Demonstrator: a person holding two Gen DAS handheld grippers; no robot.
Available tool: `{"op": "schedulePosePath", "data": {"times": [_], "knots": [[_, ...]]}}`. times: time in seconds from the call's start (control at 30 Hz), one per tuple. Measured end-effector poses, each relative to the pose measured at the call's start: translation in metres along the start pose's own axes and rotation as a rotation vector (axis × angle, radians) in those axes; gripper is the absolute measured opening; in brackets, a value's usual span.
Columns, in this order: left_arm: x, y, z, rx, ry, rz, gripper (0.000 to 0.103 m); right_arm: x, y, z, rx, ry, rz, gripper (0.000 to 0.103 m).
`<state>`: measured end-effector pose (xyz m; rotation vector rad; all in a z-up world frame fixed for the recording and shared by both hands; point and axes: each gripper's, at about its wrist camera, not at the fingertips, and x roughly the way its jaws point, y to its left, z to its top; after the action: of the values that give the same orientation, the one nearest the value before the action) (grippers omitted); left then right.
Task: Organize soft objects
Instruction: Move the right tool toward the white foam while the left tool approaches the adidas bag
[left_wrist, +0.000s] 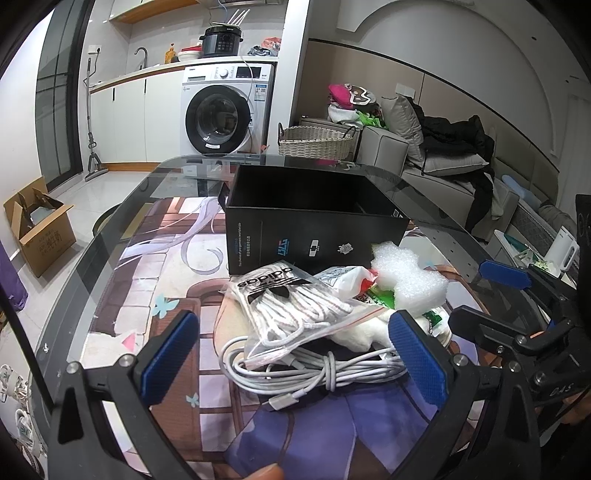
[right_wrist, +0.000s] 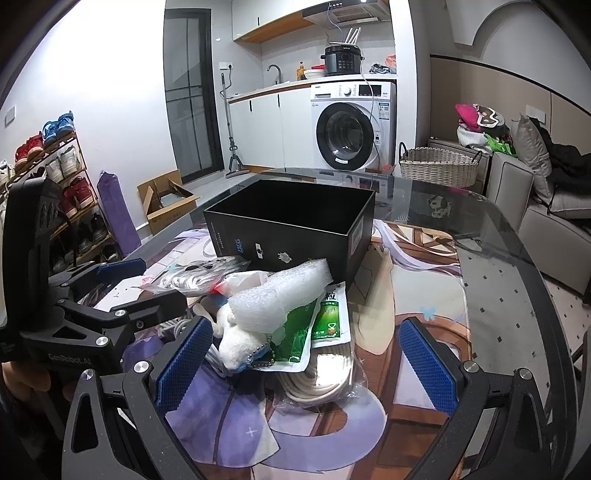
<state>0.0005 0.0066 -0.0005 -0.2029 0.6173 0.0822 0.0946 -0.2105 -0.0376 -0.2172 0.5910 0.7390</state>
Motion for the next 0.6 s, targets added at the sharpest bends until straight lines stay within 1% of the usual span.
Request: {"op": "schedulePosePath", "data": {"times": [0.3,0.4,0.6], "knots": [[-0.001,0.004,0.003,0.005,-0.007,-0.006,0.103,-0.001,-0.001,0.005,-0.004,-0.010,-0.013,0.103],[0.000,0.003,0.005,0.030,-0.004,-0.007,0.103,0.002,-0.003,0.008,0.002,0.006,-0.006,0.103],[0.001,0.010,0.009,0.027,0.002,-0.012,0.103,0.016,0.002,0.012,-0.010,0.064,0.002,0.103]]}}
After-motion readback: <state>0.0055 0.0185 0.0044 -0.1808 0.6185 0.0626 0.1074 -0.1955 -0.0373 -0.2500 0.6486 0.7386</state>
